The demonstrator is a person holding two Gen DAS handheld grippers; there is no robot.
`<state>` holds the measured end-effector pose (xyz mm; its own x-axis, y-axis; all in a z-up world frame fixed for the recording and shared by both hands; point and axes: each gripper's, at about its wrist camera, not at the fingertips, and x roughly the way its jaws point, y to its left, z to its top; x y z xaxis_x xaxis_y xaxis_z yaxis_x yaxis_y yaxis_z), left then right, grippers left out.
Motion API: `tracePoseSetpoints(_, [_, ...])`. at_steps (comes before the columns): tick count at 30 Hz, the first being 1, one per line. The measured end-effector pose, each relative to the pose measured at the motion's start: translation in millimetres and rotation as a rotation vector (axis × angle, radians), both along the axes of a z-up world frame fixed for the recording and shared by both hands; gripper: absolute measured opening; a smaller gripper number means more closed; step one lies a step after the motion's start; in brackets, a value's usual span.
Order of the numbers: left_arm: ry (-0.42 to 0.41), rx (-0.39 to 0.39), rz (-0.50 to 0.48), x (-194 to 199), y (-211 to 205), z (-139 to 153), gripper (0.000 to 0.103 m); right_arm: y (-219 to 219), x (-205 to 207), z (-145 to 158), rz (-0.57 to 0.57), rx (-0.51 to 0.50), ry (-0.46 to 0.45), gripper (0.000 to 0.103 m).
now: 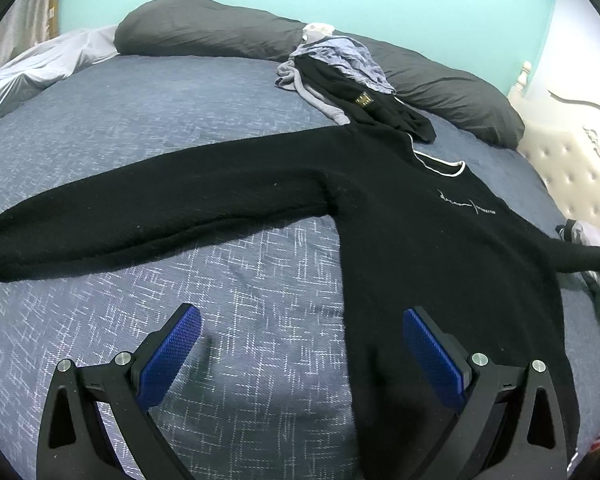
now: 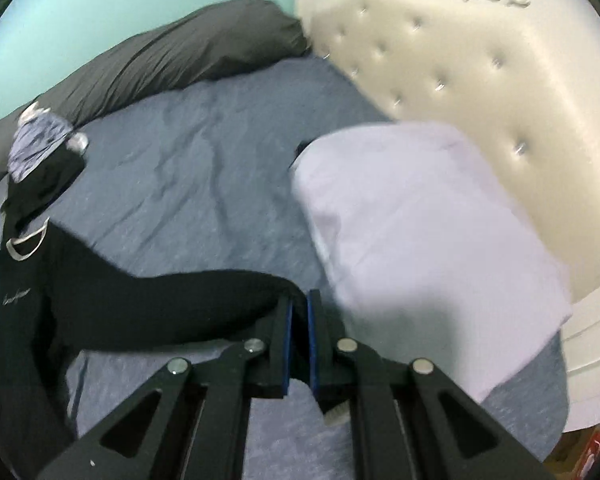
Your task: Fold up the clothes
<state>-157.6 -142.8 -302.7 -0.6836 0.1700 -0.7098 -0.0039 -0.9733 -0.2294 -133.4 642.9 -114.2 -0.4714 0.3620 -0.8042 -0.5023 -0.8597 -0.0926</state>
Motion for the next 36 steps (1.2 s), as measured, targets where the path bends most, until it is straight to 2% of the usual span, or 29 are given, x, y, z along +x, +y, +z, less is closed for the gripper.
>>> tracePoseSetpoints(2, [-0.001,-0.001,-0.002,-1,0,0,0.103,2,-4,2,-0.023,0.032,-0.007,0.006])
tracePoseSetpoints(4, [-0.002,-0.005,-0.006,-1,0,0,0.103,0,-12,-7,-0.017,0.045,-0.065,0.006])
tracePoseSetpoints(6, [-0.003,-0.009,-0.009,-1,1,-1,0.103,-1,-21,-22,0.002,0.026,-0.135,0.006])
tracePoseSetpoints(9, [-0.005,-0.015,-0.015,-1,2,-2,0.103,-4,-25,-43,0.024,-0.030,-0.173,0.006])
tracePoseSetpoints(13, [-0.009,-0.017,-0.018,-2,3,-3,0.103,-6,-24,-58,0.019,-0.007,-0.237,0.007])
tracePoseSetpoints(18, [-0.011,-0.012,-0.019,-2,5,-4,0.103,7,-12,-56,-0.009,-0.027,-0.226,0.010])
tracePoseSetpoints(20, [-0.011,-0.009,-0.021,-2,5,-4,0.103,6,-8,-55,-0.001,-0.009,-0.230,0.015])
tracePoseSetpoints(22, [-0.011,-0.010,-0.023,-1,6,-4,0.103,9,-2,-50,-0.016,0.002,-0.218,0.031])
tracePoseSetpoints(25, [-0.009,-0.011,-0.025,0,7,-4,0.103,21,8,-42,-0.071,-0.011,-0.180,0.035])
tracePoseSetpoints(32, [-0.009,-0.011,-0.027,-1,9,-4,0.103,-20,-19,-54,0.033,-0.111,-0.124,0.036])
tracePoseSetpoints(36, [-0.010,-0.016,-0.032,-1,10,-4,0.103,-45,-36,-62,0.097,-0.169,-0.093,0.042])
